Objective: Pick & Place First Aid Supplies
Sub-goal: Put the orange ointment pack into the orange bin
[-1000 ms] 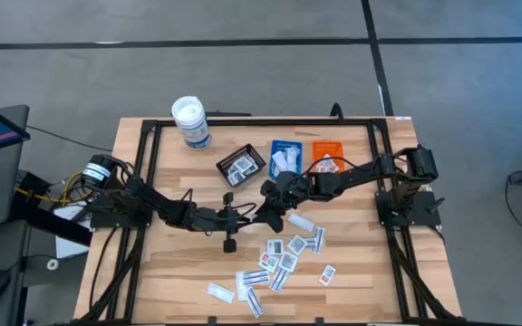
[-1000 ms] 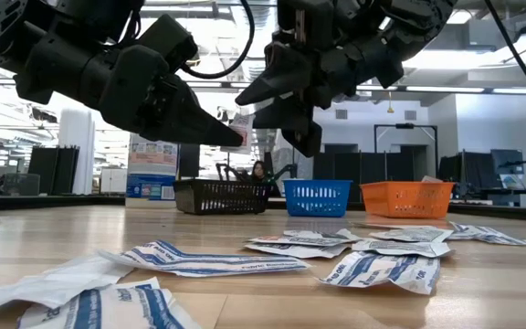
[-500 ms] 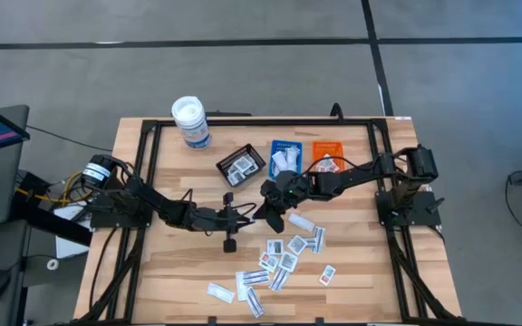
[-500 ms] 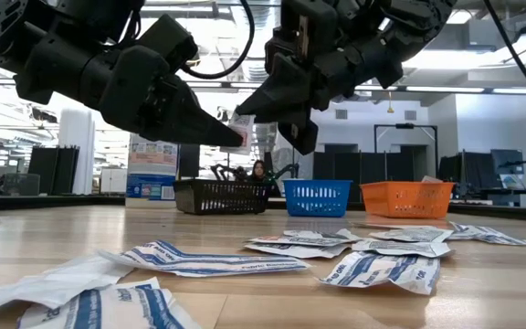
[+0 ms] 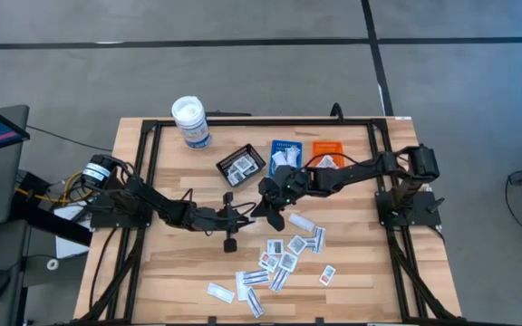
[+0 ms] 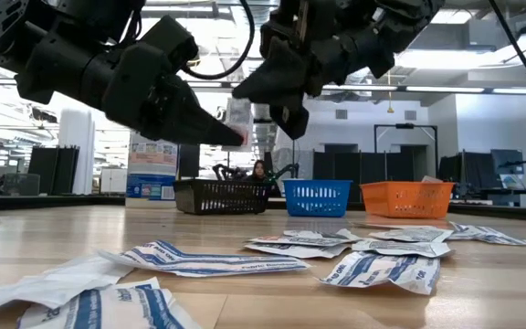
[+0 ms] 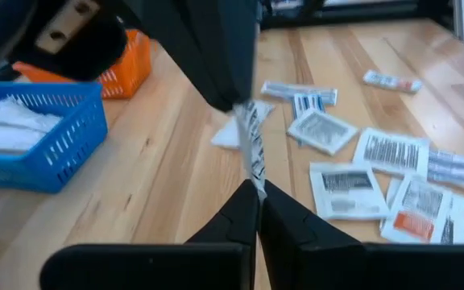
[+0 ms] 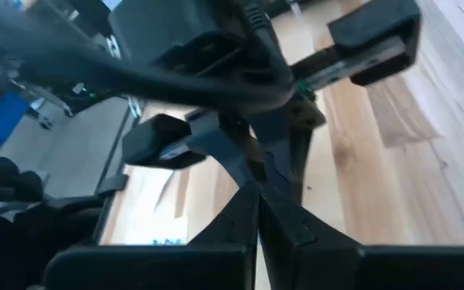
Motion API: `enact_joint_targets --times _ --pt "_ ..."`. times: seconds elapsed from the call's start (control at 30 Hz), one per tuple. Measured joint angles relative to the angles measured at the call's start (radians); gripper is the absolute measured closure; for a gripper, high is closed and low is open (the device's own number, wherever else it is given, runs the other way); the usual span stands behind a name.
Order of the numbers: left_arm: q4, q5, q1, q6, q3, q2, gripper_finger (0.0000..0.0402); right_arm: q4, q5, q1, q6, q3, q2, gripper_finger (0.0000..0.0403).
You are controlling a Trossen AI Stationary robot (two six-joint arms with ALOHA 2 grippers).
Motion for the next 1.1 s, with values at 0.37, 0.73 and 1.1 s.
enact_joint_targets --times 0.37,0.73,1.1 --pt "-0.002 0.000 0.000 -0.001 -0.001 0.001 0.0393 -0.086 0.014 -0.001 -0.103 0.011 -0.045 0.0402" --pt "-0.007 0.000 0.000 -0.001 -0.001 0.001 0.0394 -0.198 0.117 0.053 -0.176 0.012 -0.077 0.0374" --pt "-0.005 0.000 0.000 -0.001 -0.001 0.001 0.0395 -0.229 0.250 0.121 -0.142 0.011 -0.076 0.0267"
